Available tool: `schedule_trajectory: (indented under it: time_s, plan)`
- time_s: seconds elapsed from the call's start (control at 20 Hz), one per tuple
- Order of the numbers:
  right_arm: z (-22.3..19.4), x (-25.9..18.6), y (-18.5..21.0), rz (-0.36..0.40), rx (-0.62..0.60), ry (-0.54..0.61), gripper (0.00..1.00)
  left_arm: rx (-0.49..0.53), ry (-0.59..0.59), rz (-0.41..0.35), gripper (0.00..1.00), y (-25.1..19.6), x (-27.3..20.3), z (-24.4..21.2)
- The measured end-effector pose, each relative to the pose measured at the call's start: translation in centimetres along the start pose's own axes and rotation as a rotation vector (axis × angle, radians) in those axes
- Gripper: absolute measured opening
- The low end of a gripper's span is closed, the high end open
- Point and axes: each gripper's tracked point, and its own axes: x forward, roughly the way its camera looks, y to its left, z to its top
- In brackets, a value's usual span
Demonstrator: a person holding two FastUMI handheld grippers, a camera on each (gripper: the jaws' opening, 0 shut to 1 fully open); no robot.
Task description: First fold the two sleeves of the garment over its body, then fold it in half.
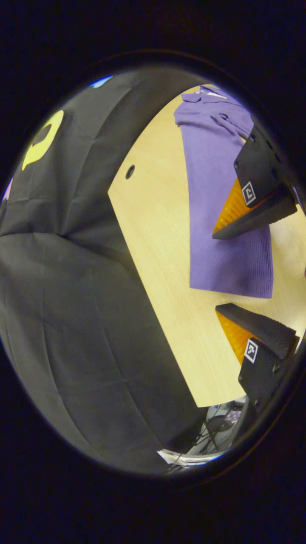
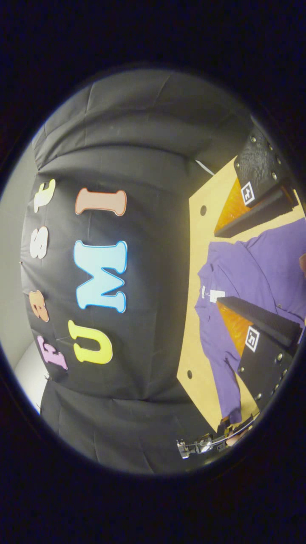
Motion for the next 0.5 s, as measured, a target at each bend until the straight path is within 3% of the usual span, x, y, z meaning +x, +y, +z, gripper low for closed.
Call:
schedule_trajectory:
  time_s: [0.15, 0.4, 0.5]
  plan:
    - [0.1, 0.0, -0.2, -0.005, 0.017, 0.006, 0.88, 0.008, 0.011, -0.003, 0.94, -1.0, 0.1, -0.4]
    - [-0.3, 0.4, 0.8, 0.026, 0.024, 0.026, 0.88, 0.122, 0.048, -0.017, 0.94, -2.6, 0.1, -1.1]
    - [-0.3, 0.6, 1.3, 0.043, 0.027, 0.027, 0.88, 0.137, 0.05, -0.037, 0.79, -3.3, 0.2, -1.1]
